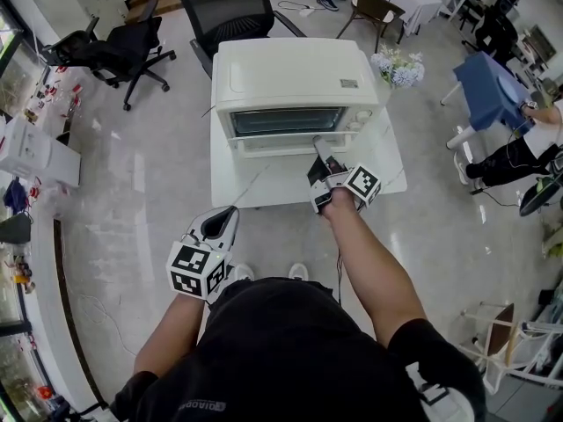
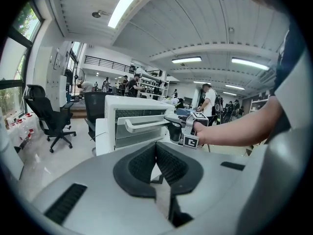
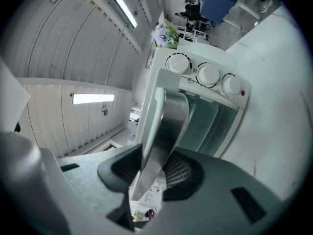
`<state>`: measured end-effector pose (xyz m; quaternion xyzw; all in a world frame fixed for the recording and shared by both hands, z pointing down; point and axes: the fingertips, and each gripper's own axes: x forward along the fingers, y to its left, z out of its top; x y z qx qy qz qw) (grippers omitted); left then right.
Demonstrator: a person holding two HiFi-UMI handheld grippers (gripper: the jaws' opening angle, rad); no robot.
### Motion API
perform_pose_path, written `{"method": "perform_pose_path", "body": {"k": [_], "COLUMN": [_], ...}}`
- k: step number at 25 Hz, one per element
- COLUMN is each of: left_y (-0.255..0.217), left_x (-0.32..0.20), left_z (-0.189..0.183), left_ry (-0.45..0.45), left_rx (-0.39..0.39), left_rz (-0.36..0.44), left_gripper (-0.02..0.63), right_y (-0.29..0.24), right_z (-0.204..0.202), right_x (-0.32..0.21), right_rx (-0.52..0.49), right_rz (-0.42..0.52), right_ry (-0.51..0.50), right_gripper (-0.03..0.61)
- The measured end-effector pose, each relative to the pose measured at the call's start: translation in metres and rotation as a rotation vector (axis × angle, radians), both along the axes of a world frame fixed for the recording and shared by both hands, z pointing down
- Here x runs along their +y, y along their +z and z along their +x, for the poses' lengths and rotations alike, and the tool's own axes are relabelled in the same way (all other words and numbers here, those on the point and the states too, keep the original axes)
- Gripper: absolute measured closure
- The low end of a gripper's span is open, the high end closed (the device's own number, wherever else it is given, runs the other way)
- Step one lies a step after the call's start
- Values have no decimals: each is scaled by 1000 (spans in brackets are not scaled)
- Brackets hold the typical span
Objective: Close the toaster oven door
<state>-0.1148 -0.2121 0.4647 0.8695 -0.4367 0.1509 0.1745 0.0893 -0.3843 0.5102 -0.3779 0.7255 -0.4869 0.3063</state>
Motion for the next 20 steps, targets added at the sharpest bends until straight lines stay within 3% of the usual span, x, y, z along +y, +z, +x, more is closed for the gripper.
{"method": "perform_pose_path", "body": {"k": [20], "left_y": [-3], "left_x": [-9], "left_z": [-4], "left_ry": [-33], "left_rx": [6], "left_rz": [10], "left_gripper": [611], "right_y": [-17], "right_z": [0], "right_x": [-32], "right_rx": [21], "right_rz": [35], "right_ry": [-8], "right_gripper": [456]}}
